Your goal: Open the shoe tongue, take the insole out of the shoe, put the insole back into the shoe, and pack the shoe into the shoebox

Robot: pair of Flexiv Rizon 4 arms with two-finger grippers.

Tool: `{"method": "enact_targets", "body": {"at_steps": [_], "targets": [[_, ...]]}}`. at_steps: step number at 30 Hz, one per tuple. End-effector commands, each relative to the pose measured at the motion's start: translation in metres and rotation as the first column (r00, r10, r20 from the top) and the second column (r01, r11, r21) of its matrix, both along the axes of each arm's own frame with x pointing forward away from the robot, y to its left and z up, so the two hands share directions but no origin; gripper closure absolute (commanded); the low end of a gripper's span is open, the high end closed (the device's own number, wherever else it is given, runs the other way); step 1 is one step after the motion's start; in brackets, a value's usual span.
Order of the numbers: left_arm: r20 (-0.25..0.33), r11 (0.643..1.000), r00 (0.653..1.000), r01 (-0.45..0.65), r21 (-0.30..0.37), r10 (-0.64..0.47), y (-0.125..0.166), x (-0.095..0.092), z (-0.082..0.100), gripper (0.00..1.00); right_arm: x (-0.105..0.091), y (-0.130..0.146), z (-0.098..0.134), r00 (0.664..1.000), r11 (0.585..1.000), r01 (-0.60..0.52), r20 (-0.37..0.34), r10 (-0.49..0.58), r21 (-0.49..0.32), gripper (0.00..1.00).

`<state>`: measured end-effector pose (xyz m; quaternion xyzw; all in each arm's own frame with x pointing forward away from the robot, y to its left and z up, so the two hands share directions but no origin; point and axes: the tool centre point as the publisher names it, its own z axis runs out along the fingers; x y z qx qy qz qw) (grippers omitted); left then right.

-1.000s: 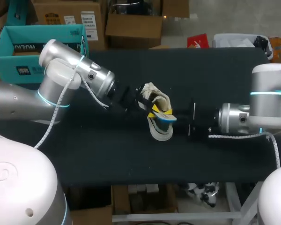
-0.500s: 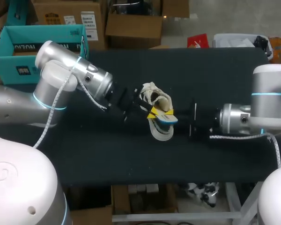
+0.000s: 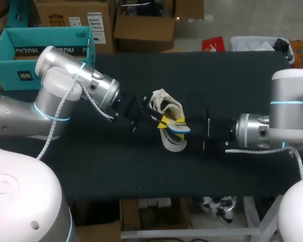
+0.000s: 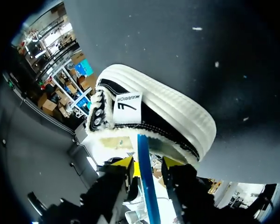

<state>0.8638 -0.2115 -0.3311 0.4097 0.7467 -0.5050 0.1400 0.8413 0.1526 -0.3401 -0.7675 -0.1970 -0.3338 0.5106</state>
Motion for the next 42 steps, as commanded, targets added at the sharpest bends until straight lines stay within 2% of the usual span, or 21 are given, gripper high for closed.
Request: {"method": "enact_targets", "body": {"at_steps": [1,3,6,18,26,28,29,32,35,39,41,42], "targets": [[0.001,1.000,1.000,-0.007,-0.010,0.007,0.001,-0.001,-0.004,1.00,-0.009,0.000,0.009,0.999,0.999,0.035,0.001,-0.035,-0.035,0.88],[-0.001,1.000,1.000,-0.007,-0.010,0.007,0.000,-0.001,-0.005,1.00,-0.010,0.000,0.008,0.999,0.999,0.037,0.003,-0.037,-0.034,1.00],[-0.004,1.000,1.000,-0.012,-0.008,0.012,-0.001,0.001,-0.007,1.00,-0.008,0.000,0.006,0.999,0.999,0.039,0.008,-0.039,-0.032,1.00],[-0.030,0.997,0.996,-0.078,0.008,0.078,0.005,0.028,-0.018,1.00,0.025,0.007,-0.012,1.000,0.999,0.023,-0.013,-0.023,-0.036,1.00],[-0.049,0.996,0.995,-0.090,0.006,0.090,0.008,0.031,-0.023,1.00,0.030,0.006,-0.014,0.999,0.999,0.025,-0.025,-0.026,-0.040,1.00],[-0.050,0.996,0.995,-0.086,0.003,0.086,0.009,0.028,-0.022,0.70,0.029,0.006,-0.014,0.999,0.999,0.027,-0.026,-0.028,-0.042,1.00],[-0.046,0.997,0.996,-0.082,-0.001,0.081,0.009,0.026,-0.020,0.62,0.029,0.005,-0.014,0.999,0.999,0.029,-0.026,-0.030,-0.043,1.00],[-0.028,0.998,0.998,-0.064,-0.011,0.063,0.006,0.019,-0.015,0.60,0.028,0.004,-0.014,0.999,0.998,0.034,-0.027,-0.035,-0.045,1.00],[-0.012,0.999,0.999,-0.046,-0.017,0.046,0.002,0.013,-0.011,0.62,0.028,0.004,-0.014,0.999,0.998,0.038,-0.029,-0.039,-0.045,1.00],[0.000,0.999,0.999,-0.035,-0.023,0.035,-0.004,0.010,-0.007,0.80,0.028,0.003,-0.015,0.999,0.998,0.039,-0.031,-0.040,-0.045,1.00],[0.006,0.999,0.999,-0.034,-0.020,0.035,-0.007,0.010,-0.007,0.82,0.028,0.004,-0.015,0.999,0.998,0.039,-0.032,-0.041,-0.045,1.00],[0.007,0.999,0.999,-0.034,-0.019,0.034,-0.008,0.010,-0.008,0.89,0.027,0.004,-0.015,0.999,0.998,0.040,-0.032,-0.041,-0.045,1.00]]}}
